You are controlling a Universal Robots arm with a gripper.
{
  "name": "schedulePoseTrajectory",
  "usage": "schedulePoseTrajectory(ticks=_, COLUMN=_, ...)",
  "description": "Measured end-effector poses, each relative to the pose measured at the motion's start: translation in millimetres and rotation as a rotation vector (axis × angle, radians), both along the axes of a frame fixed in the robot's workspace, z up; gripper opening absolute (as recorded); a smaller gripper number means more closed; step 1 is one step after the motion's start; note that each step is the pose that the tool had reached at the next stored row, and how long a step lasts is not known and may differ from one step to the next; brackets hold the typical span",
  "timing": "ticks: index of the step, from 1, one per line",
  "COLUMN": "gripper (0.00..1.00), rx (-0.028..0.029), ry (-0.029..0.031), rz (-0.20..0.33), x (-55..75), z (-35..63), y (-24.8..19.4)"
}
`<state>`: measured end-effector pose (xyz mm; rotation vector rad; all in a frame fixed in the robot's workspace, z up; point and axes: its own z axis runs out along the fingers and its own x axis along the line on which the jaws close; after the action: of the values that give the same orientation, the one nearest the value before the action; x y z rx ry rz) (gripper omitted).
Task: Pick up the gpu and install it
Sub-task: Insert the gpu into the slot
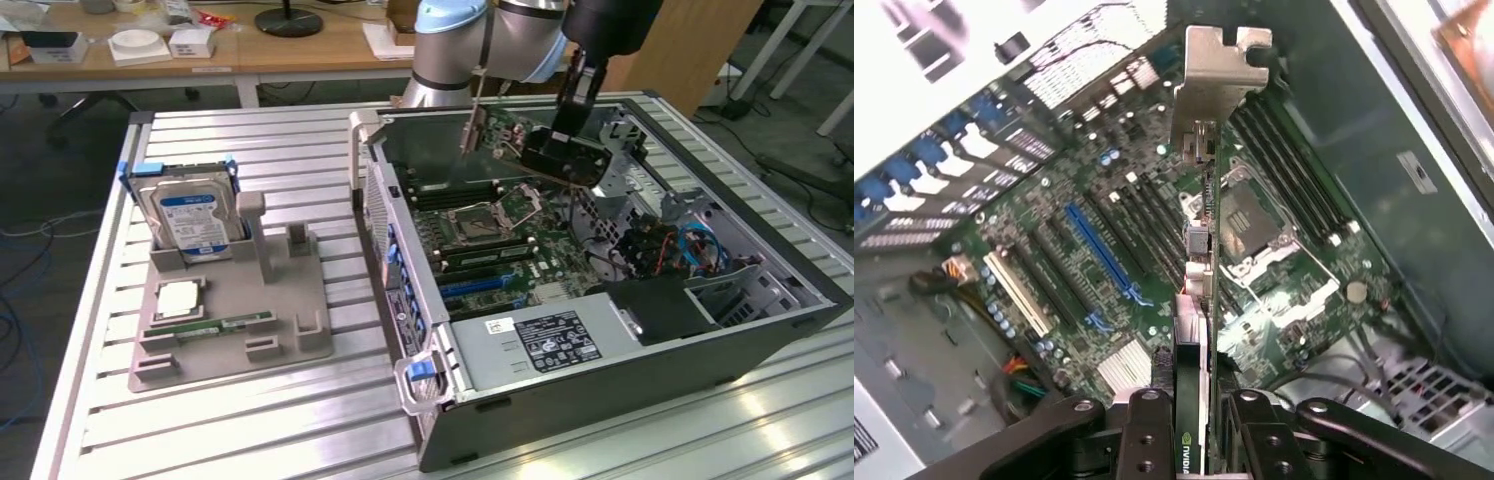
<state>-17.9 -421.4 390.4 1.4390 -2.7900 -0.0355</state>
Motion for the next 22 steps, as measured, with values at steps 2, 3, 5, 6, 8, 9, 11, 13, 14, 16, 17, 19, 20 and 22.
schedulePoseTrajectory(ticks=2, gripper=0.26, rx=0.0000, ry=0.0001, rz=0.037, x=0.0, z=-0.2, y=0.0)
schedulePoseTrajectory(ticks=3, gripper=0.26, rx=0.0000, ry=0.0000, rz=0.055, x=0.0, z=-0.3, y=0.0)
schedulePoseTrajectory(ticks=5, gripper=0.26, rx=0.0000, ry=0.0001, rz=0.091, x=0.0, z=-0.4, y=0.0)
schedulePoseTrajectory(ticks=6, gripper=0.26, rx=0.0000, ry=0.0000, rz=0.109, x=0.0, z=-0.5, y=0.0)
schedulePoseTrajectory(ticks=8, gripper=0.26, rx=0.0001, ry=0.0000, rz=0.145, x=0.0, z=-0.7, y=0.0)
schedulePoseTrajectory(ticks=9, gripper=0.26, rx=0.0001, ry=0.0000, rz=0.164, x=0.0, z=-0.7, y=0.0)
schedulePoseTrajectory(ticks=11, gripper=0.26, rx=0.0001, ry=0.0000, rz=0.201, x=0.0, z=-0.8, y=0.0)
schedulePoseTrajectory(ticks=13, gripper=0.26, rx=0.0000, ry=0.0000, rz=0.237, x=0.0, z=-0.9, y=0.0)
schedulePoseTrajectory(ticks=14, gripper=0.26, rx=0.0001, ry=0.0000, rz=0.254, x=0.0, z=-0.9, y=0.0)
schedulePoseTrajectory(ticks=16, gripper=0.26, rx=0.0000, ry=0.0000, rz=0.291, x=0.0, z=-1.0, y=0.0)
schedulePoseTrajectory(ticks=17, gripper=0.26, rx=-0.0001, ry=0.0000, rz=0.307, x=0.0, z=-1.0, y=0.0)
schedulePoseTrajectory(ticks=19, gripper=0.26, rx=0.0000, ry=-0.0002, rz=0.337, x=0.0, z=-1.0, y=0.0)
schedulePoseTrajectory(ticks=20, gripper=0.26, rx=0.0000, ry=-0.0004, rz=0.350, x=0.0, z=-1.1, y=0.0)
schedulePoseTrajectory(ticks=22, gripper=0.26, rx=-0.0005, ry=-0.0030, rz=0.376, x=0.1, z=-1.1, y=-0.1)
